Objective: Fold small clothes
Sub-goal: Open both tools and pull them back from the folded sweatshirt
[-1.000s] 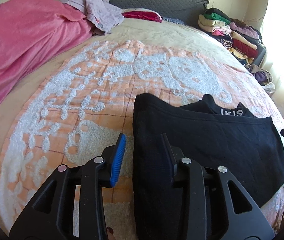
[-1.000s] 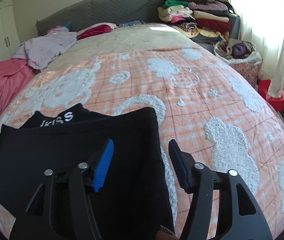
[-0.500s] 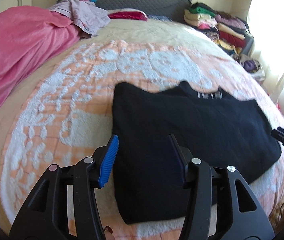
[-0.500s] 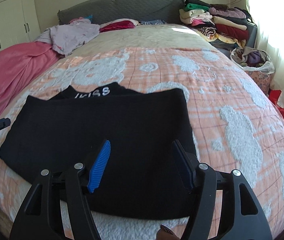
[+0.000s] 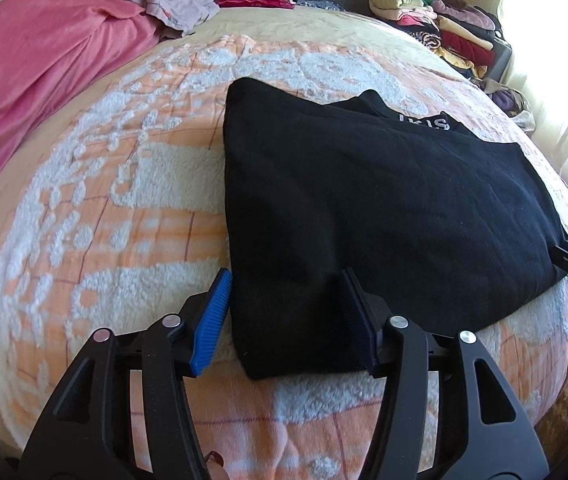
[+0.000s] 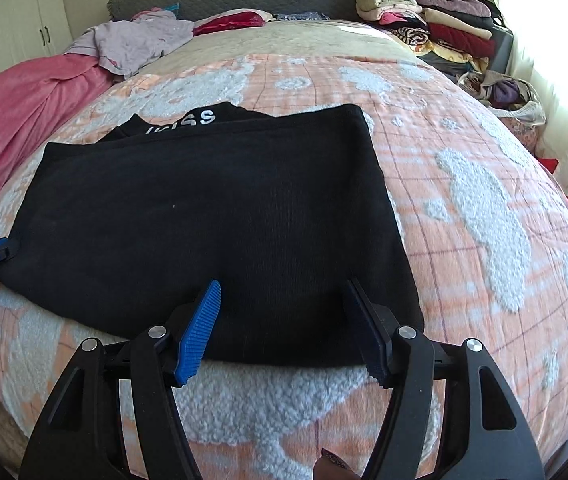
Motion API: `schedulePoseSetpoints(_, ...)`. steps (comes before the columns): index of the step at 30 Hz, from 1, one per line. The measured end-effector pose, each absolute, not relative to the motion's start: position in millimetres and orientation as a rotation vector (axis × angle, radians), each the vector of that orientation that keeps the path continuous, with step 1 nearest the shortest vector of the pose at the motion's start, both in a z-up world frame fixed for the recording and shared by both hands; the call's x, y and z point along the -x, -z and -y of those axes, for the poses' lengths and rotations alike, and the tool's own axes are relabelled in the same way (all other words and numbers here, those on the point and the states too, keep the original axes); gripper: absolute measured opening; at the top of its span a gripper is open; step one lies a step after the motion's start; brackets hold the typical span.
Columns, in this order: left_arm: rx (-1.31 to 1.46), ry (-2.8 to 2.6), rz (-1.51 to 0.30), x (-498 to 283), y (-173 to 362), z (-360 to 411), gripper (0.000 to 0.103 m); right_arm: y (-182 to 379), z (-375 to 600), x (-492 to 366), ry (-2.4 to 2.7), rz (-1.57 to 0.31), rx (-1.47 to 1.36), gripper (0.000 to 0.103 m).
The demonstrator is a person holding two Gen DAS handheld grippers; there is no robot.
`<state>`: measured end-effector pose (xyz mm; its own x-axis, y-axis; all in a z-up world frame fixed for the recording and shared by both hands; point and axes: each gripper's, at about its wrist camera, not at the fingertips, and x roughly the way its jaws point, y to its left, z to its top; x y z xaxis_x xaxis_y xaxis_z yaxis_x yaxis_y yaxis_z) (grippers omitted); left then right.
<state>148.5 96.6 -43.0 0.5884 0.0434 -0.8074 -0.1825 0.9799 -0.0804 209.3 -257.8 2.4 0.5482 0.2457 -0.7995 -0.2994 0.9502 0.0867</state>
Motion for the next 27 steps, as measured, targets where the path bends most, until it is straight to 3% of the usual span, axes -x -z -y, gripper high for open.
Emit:
schedulePoseSetpoints(6,0.179,-0.129,-0.93,-137,40,-98,0.047,-7,257,-198,-0.32,-0.941,0.051,0.063)
schedulePoseSetpoints(9,0.185,-0.13,-0.925,-131,37,-99,0.049,-13,256,-191,-0.331,-0.931,0.031,0.078)
schedulePoseSetpoints(17,0.185,-0.145,-0.915,-117,30,-104,0.057,-23,238,-177,-0.367,-0.895,0.06,0.086)
schedulePoseSetpoints(21,0.186,-0.16,-0.908,-110,26,-108,0.064,-30,228,-171,-0.392,-0.869,0.077,0.092)
schedulePoseSetpoints(24,0.183,-0.182,-0.902,-106,24,-112,0.078,-36,221,-167,-0.415,-0.851,0.092,0.095)
schedulePoseSetpoints(27,0.189,-0.192,-0.9,-103,22,-116,0.082,-40,213,-163,-0.437,-0.835,0.106,0.096)
